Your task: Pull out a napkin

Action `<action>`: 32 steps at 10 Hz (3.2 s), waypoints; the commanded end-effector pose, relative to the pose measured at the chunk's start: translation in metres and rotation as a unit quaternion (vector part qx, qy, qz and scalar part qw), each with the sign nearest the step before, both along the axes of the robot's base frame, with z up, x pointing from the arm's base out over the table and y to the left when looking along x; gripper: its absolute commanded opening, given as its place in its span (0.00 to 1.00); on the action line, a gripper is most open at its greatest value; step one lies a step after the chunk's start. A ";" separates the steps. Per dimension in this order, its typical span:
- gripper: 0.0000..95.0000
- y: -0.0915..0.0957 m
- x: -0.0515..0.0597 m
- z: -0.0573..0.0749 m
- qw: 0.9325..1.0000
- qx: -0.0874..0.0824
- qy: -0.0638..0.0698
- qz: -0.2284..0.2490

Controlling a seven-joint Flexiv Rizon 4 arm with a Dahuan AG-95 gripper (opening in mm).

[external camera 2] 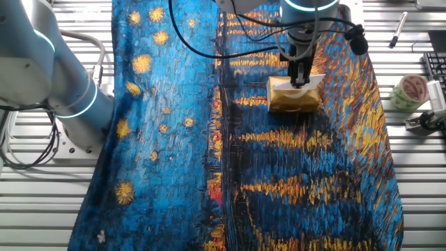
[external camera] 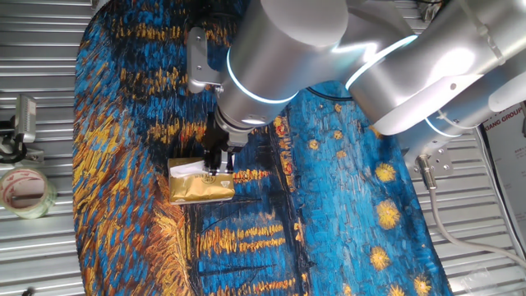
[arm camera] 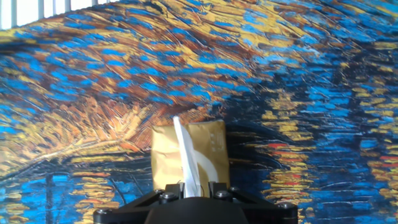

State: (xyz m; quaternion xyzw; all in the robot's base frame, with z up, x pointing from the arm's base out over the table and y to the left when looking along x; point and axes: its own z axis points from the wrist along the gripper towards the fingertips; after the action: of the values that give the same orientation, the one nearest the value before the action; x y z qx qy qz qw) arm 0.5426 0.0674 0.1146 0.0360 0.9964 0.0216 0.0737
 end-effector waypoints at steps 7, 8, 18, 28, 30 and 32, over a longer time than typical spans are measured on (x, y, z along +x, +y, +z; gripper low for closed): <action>0.00 0.002 0.004 0.001 1.000 0.002 0.003 -0.008; 0.00 0.002 0.004 0.001 1.000 0.003 0.003 -0.009; 0.00 0.002 0.004 0.001 1.000 0.002 0.006 -0.018; 0.00 0.003 0.004 0.011 1.000 -0.002 0.014 -0.016; 0.00 0.003 0.004 0.014 1.000 -0.001 0.015 -0.016; 0.00 0.003 0.003 0.018 1.000 0.000 0.017 -0.017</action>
State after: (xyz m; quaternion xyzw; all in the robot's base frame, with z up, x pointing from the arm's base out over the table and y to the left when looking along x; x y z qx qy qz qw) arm 0.5454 0.0706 0.1336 0.0537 0.9968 0.0202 0.0565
